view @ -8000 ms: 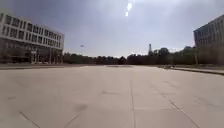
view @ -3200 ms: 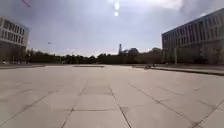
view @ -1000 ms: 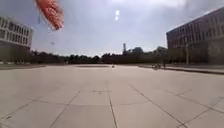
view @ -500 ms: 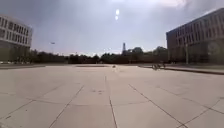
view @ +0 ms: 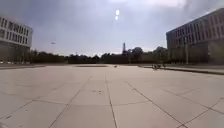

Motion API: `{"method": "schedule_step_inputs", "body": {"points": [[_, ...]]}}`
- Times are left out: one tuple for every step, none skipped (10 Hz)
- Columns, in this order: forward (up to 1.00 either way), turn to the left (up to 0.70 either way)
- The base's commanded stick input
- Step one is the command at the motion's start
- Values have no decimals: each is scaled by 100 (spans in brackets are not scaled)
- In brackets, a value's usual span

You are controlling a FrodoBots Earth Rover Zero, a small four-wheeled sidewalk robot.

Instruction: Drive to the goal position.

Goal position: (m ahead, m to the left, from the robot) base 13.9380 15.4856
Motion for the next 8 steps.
{"method": "schedule_step_inputs", "body": {"points": [[70, -2], [70, -2], [70, -2], [70, -2], [70, -2], [70, -2], [70, -2], [70, -2]]}}
